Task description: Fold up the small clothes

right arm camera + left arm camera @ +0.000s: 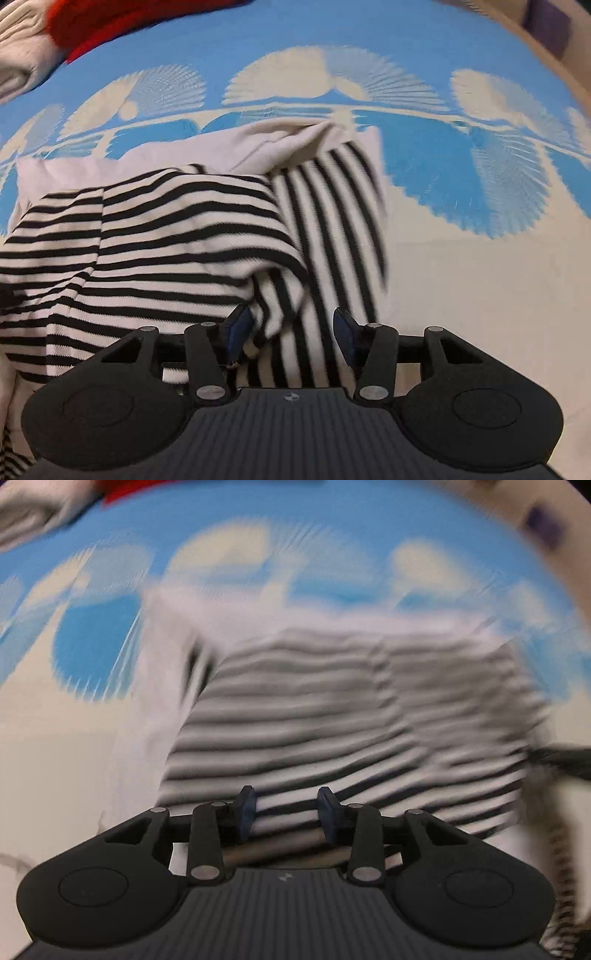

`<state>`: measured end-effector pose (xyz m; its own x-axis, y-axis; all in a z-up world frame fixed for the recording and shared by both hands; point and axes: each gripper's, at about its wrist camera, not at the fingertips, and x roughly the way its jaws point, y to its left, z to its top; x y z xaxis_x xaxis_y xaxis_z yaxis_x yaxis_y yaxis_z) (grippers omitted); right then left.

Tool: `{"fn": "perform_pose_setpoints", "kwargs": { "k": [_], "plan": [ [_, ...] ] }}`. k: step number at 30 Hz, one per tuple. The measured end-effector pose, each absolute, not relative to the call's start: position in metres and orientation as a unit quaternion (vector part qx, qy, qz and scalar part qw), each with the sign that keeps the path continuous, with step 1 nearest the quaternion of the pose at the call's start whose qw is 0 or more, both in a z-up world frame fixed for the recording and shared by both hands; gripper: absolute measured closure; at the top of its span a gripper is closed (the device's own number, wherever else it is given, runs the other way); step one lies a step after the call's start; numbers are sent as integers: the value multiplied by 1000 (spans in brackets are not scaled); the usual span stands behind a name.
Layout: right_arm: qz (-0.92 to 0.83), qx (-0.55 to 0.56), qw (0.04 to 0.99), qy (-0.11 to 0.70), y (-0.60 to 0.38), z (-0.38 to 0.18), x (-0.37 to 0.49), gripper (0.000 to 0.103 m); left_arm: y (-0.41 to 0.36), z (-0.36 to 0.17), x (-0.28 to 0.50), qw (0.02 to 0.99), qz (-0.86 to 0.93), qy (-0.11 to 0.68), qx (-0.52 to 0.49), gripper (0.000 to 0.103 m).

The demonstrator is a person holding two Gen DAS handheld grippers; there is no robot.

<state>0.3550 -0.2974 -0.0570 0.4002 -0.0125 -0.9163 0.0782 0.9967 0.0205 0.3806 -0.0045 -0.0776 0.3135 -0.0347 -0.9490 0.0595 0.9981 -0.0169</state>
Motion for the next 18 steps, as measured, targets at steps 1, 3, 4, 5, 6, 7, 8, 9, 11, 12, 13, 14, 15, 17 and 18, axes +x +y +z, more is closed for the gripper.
{"fn": "perform_pose_setpoints", "kwargs": {
  "k": [1, 3, 4, 5, 6, 7, 8, 9, 11, 12, 13, 14, 15, 17, 18],
  "plan": [
    [-43, 44, 844, 534, -299, -47, 346, 53, -2, -75, 379, 817, -22, 577, 3, 64],
    [-58, 70, 858, 505, -295, -20, 328, 53, -1, -56, 375, 830, -13, 558, -10, 63],
    [-58, 80, 867, 488, -294, -5, 318, 53, -1, -43, 369, 844, -16, 536, -17, 60],
    [-54, 85, 876, 471, -293, 8, 311, 53, -2, -32, 362, 859, -16, 512, -21, 56],
    [-47, 84, 888, 449, -291, 26, 300, 52, -3, -20, 352, 871, -10, 490, -21, 50],
    [-39, 80, 900, 427, -289, 42, 288, 52, -5, -11, 344, 876, -7, 482, -18, 49],
    [-31, 76, 909, 408, -288, 55, 276, 51, -7, -3, 337, 877, -9, 480, -16, 49],
    [-22, 71, 919, 388, -286, 70, 262, 51, -7, 6, 329, 877, -11, 480, -18, 49],
    [-4, 71, 928, 365, -286, 91, 239, 47, -5, 24, 316, 882, -6, 470, -27, 49],
    [7, 74, 931, 357, -287, 99, 224, 46, -3, 37, 303, 889, -5, 457, -30, 49],
    [15, 77, 933, 351, -288, 104, 210, 45, -5, 48, 292, 894, -5, 447, -30, 50],
    [20, 77, 935, 346, -289, 108, 199, 45, -4, 60, 277, 899, -5, 437, -29, 50],
    [25, 74, 937, 340, -290, 110, 185, 45, -3, 72, 260, 904, -5, 425, -31, 50],
    [23, 64, 942, 328, -293, 107, 157, 45, -2, 93, 230, 912, -8, 407, -36, 50],
    [20, 63, 943, 327, -294, 103, 145, 45, -2, 102, 211, 918, -11, 396, -37, 50]
  ]
}}
